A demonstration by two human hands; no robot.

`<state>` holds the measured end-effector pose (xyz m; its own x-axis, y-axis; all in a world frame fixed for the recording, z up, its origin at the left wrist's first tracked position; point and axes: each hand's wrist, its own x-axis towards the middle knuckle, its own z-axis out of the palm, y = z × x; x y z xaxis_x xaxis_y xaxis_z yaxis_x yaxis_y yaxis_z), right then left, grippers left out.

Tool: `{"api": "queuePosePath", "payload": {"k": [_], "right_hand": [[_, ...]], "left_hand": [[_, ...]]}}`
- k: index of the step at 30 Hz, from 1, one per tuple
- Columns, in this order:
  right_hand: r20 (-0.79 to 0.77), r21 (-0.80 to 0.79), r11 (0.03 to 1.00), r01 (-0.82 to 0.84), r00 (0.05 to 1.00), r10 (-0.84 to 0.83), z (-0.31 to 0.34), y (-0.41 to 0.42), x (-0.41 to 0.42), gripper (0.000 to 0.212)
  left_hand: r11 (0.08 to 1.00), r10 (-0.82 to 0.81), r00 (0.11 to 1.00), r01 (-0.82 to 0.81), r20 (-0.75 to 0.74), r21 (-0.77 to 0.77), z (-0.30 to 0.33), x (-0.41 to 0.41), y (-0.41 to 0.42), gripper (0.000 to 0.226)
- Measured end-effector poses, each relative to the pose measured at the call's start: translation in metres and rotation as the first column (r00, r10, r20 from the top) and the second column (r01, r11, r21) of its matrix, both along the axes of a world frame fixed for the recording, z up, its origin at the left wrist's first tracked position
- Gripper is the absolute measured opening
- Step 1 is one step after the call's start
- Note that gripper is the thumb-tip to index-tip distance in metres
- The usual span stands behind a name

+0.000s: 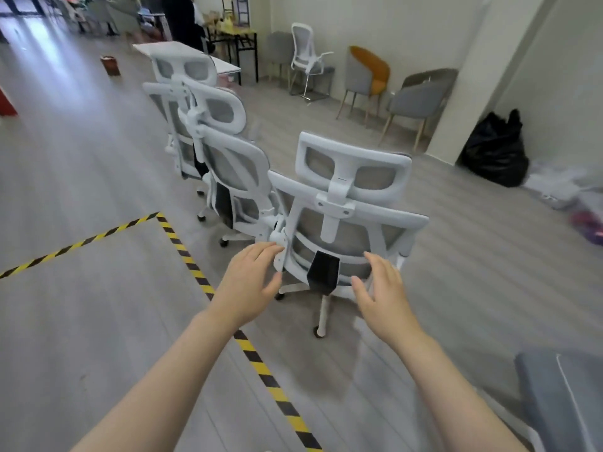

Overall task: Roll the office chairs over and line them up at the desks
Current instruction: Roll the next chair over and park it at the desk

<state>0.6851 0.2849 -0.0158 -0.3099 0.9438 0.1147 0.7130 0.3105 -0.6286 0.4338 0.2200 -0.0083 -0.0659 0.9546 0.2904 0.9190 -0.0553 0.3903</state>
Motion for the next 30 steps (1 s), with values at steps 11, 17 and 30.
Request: {"api": "queuePosePath", "payload": {"k": [11, 17, 30], "right_hand": [[-0.034, 0.124, 0.988, 0.089, 0.996, -0.085, 0.037, 0.14, 0.004, 0.054], [-0.053, 0.243, 0.97, 0.024, 0.999, -0.012, 0.054, 0.243, 0.015, 0.05], [0.001, 0.251, 0.961, -0.117, 0.993, 0.121, 0.057, 0.349, 0.006, 0.049]], "left_hand": [[0.996, -0.093, 0.994, 0.093, 0.054, -0.009, 0.025, -0.006, 0.165, 0.053], [0.996, -0.055, 0.997, 0.05, 0.062, 0.079, 0.045, 0.007, 0.256, 0.062], [0.957, 0.116, 0.993, -0.109, -0.011, 0.267, 0.049, 0.014, 0.339, 0.042]]}}
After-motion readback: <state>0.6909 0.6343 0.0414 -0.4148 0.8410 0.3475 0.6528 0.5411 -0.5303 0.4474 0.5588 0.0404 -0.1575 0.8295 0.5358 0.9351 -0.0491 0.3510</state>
